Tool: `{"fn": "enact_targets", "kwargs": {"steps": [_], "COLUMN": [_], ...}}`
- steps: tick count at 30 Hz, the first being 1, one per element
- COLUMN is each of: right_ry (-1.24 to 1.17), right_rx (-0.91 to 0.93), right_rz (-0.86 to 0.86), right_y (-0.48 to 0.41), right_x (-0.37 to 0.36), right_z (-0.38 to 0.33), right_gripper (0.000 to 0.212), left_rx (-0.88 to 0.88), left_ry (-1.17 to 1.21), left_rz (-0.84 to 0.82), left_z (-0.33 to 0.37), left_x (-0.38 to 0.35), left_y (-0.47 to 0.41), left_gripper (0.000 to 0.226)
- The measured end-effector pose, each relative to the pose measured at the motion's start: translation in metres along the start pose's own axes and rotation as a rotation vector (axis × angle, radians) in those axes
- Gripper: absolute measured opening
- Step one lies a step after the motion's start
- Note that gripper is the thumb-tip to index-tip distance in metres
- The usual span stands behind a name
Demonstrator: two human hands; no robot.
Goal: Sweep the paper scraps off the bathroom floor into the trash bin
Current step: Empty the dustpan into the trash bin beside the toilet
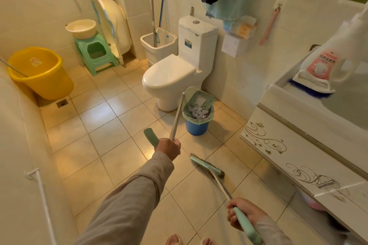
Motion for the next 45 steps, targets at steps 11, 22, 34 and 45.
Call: {"fn": "enact_targets", "kwargs": {"steps": [11,22,34,45], "right_ry": [0.042,0.052,0.045,0.072], "right_rx": [0.002,-0.008,-0.016,-0.029], "right_rz": [0.028,0.045,0.032,0.055], "right_y": [-0.005,-0.004,-0.004,-0.009], "right_x": [0.003,0.006,0.002,0.004], "right_z": [0.009,0.011,0.010,0.019], "right_gripper": [0.033,0.034,0.034,0.038], "left_rx": [0.018,-0.209,-0.072,-0.158], "left_ry": [-0.033,-0.293,-0.110,-0.260], "left_rz": [-0.007,-0.050,-0.013,-0.010], "left_z": [-0.007,0.021,-0.007,0.009], "left_x": [-0.004,-0.023,-0.005,-0.028], "left_y": [0.006,0.011,0.012,0.026], "left_gripper": [0.046,0.057,0.045,0.057]}}
Point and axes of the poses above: each hand's wrist, its own y-axis away from the middle knuckle, its own x-axis out of the back of the hand, z = x × y, the point moved 8 cm from there along -y, towards the middle knuckle, and after that the axes turned 7 degrees about y, right-handed, at the moved point
